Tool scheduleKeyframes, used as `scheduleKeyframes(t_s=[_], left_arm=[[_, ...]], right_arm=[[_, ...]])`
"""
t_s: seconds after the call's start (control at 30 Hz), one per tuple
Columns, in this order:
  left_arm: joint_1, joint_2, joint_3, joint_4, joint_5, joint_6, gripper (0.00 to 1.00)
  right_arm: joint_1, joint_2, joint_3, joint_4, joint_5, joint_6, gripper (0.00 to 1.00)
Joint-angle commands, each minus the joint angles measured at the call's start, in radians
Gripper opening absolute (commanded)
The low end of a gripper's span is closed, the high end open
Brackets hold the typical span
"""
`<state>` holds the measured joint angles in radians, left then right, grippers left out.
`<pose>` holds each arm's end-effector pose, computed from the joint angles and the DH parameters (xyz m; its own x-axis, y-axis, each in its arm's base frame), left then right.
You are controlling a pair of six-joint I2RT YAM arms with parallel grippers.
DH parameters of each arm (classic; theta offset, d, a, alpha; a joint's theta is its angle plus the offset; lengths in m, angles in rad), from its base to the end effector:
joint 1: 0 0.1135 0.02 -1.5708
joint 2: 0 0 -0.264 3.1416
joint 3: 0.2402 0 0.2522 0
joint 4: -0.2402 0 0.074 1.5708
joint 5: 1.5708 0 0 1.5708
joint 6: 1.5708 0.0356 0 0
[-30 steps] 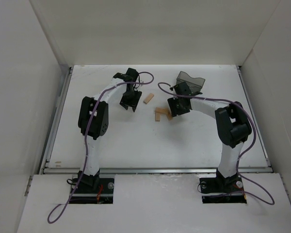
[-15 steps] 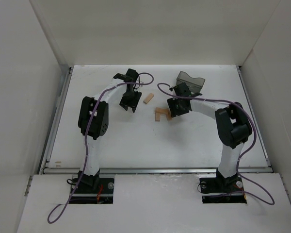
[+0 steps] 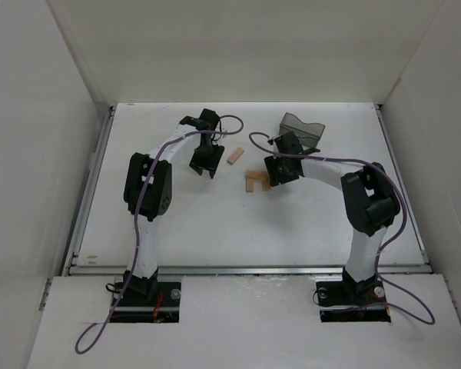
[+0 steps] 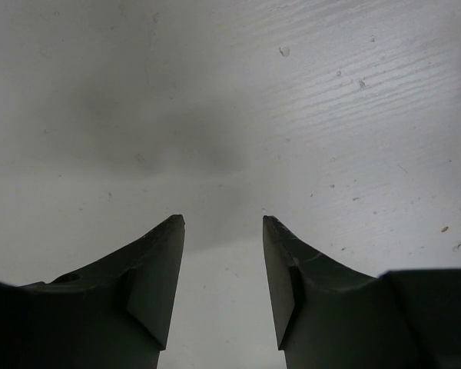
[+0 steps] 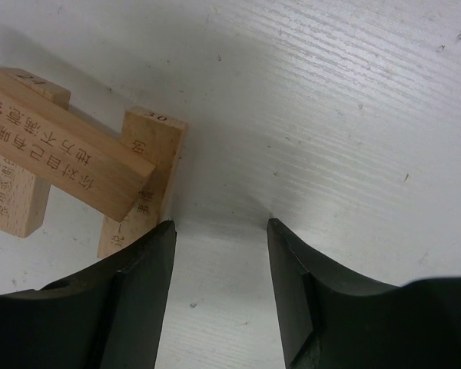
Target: Build the wood block tower
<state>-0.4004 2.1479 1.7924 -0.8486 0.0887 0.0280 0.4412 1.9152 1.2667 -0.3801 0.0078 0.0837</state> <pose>0.4167 -0.1798 0.2035 -0.8476 0.3891 -0.3607 0.4414 0.8944 -0.0726 0.3592 0.1693 0.1680 -0.8072 -0.2888 -0.5148 -0.3571 0.9333 0.0365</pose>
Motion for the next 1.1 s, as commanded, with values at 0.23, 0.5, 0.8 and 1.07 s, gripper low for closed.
scheduleKeyframes(t_s=[0.23,0.5,0.8,1.07], left_arm=[[-0.055,-0.010,0.076,0.040,0.040,0.016,0.44],[-0.126,0.085,0.108,0.065,0.069,-0.017,0.45],[-0.126,0.116,0.117,0.154,0.048,-0.138,0.45],[-0.126,0.125,0.098,0.183,0.062,-0.195,0.45]], right_arm=[[-0.018,-0.097,0.016,0.009,0.008,0.024,0.57],[-0.018,-0.074,0.025,0.046,-0.015,0.067,0.57],[-0.038,-0.032,0.025,0.099,0.009,0.136,0.57],[-0.038,-0.019,0.036,0.089,0.038,0.154,0.57]])
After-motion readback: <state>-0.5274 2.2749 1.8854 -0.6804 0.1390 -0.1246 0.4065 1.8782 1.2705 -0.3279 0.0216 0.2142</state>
